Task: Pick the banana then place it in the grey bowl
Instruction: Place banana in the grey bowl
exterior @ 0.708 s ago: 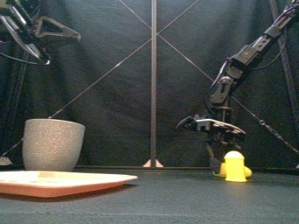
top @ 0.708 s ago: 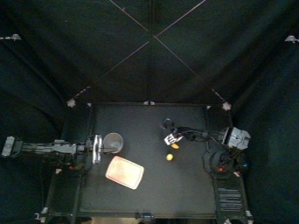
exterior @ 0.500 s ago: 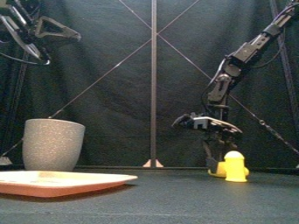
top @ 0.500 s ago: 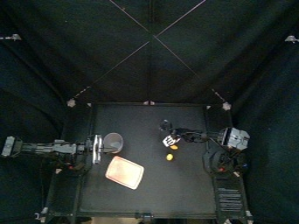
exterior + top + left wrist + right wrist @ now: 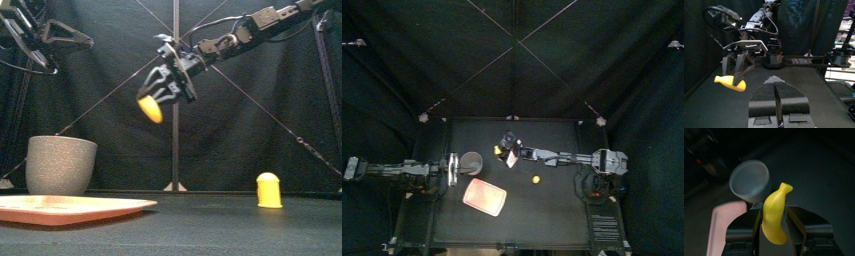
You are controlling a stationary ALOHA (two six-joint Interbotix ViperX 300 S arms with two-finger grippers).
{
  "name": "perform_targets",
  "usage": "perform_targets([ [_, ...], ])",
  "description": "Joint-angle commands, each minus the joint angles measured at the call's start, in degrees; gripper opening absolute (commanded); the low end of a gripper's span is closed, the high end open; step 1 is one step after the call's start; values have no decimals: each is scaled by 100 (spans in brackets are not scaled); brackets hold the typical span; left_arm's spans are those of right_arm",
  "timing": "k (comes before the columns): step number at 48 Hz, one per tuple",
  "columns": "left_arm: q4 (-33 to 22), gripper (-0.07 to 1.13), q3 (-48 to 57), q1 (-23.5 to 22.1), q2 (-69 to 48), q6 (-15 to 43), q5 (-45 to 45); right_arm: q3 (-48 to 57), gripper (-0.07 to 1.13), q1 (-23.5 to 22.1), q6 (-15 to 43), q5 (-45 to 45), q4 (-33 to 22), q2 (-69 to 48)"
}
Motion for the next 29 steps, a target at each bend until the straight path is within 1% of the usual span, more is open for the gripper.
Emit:
perform_targets([
  [1,0,-1,-105,18,26,9,-53,-229,53,53,26,-1397,26,264],
  [6,0,-1,-105,18,26,0,-53,-352,53,79,44,-2391,105,686],
  [12,9,-1,-97,18,26,9,-53,-703,53,158,26,-3094,281,1230],
  [20,26,-1,-88,35,26,18,-70,-1380,53,237,26,-3129,413,1846],
  [24,35,-1,-97,62,26,18,-70,-1670,53,290,18,-3076,369,2074],
  [29,88,-1,-88,62,26,18,-70,-1881,58,299,9,-2821,325,2250],
])
